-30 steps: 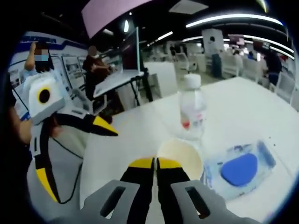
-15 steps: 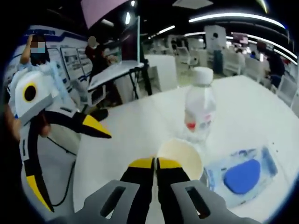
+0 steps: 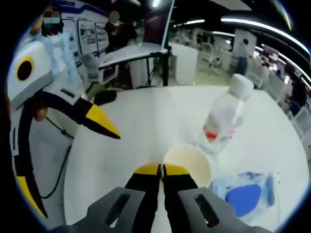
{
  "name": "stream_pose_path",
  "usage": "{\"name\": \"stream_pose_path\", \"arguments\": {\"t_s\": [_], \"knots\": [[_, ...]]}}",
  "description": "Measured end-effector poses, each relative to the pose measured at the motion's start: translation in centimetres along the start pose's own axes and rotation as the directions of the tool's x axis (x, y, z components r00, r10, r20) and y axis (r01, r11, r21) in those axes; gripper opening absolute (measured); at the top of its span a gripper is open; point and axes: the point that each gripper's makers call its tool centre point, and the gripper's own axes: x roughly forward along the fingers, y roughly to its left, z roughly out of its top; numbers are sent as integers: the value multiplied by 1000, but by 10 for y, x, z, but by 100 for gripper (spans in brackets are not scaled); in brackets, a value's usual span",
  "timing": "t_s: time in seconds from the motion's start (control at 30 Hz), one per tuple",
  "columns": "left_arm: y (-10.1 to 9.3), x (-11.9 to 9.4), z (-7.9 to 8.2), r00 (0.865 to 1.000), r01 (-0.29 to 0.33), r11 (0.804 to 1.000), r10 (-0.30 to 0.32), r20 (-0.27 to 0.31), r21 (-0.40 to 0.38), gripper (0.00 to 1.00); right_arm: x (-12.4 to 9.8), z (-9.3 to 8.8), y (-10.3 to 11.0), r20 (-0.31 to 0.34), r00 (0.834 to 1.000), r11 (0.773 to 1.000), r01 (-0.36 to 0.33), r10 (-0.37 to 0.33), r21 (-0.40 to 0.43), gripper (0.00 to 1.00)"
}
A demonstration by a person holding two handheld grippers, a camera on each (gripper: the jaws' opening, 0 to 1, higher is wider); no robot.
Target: Arrange the tabletop items into an orderly group along one side of the table until the central work area is clear of visible clutter.
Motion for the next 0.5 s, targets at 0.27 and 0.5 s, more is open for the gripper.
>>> {"name": "stream_pose_path", "arguments": {"t_s": [0.27,0.5], "knots": [[1,-1,-1,1000,-1,1000,1,-6,2,92,4,0,8,-15,1000,1000,-25,25,6,4],[2,-3,-3,1000,-4,1000,4,-11,3,93,2,4,11,7,1000,999,-31,31,37,10]]}}
